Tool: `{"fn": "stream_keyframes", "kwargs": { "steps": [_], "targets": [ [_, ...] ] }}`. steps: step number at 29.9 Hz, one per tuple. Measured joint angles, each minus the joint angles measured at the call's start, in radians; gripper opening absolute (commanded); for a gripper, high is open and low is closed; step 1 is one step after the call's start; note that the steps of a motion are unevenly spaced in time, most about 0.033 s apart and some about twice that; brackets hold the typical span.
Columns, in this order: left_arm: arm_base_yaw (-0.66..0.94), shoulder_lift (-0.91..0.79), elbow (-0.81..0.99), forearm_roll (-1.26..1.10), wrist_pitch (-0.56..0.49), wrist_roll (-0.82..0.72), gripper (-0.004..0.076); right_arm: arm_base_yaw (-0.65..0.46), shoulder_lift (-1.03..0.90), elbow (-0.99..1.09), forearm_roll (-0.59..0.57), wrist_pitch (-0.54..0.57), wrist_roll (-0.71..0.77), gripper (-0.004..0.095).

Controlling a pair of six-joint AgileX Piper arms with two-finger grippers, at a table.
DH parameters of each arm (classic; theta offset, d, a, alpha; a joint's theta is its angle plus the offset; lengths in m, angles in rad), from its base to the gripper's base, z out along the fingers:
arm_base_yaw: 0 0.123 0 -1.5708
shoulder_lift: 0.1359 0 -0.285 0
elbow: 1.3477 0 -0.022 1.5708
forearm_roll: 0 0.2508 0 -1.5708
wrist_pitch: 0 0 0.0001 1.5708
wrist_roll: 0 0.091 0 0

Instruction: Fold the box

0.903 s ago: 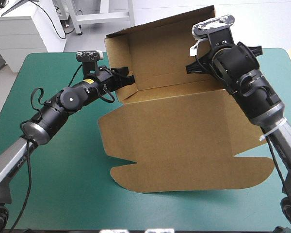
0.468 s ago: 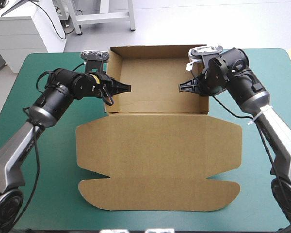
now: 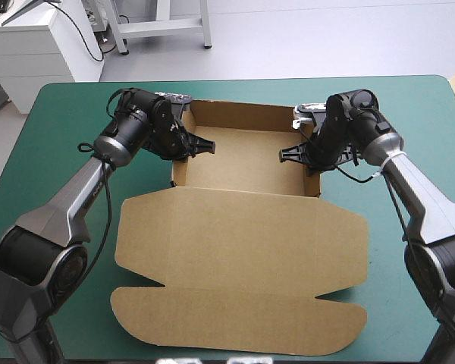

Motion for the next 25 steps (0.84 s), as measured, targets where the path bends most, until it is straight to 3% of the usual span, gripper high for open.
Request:
{"fn": "stream_keyframes", "kwargs": {
  "steps": [8, 17, 21, 25],
  "targets": [
    [-0.002, 0.086, -0.012, 0.024, 0.031, -0.009, -0.0008, -0.011, 0.061, 0.002, 0.019, -0.003, -0.021, -0.0001],
    [-0.003, 0.131, -0.017, -0.020, 0.009, -0.016, 0.0016, -0.018, 0.073, 0.002, -0.043, -0.001, -0.038, 0.0000],
    [-0.007, 0.134, -0.017, -0.026, 0.004, 0.003, 0.0146, -0.018, 0.073, 0.002, -0.066, -0.006, -0.041, 0.0053],
    [-0.010, 0.134, -0.017, -0.036, 0.016, 0.049, 0.0352, -0.018, 0.073, 0.002, -0.085, -0.016, -0.070, 0.0264]
  ]
}}
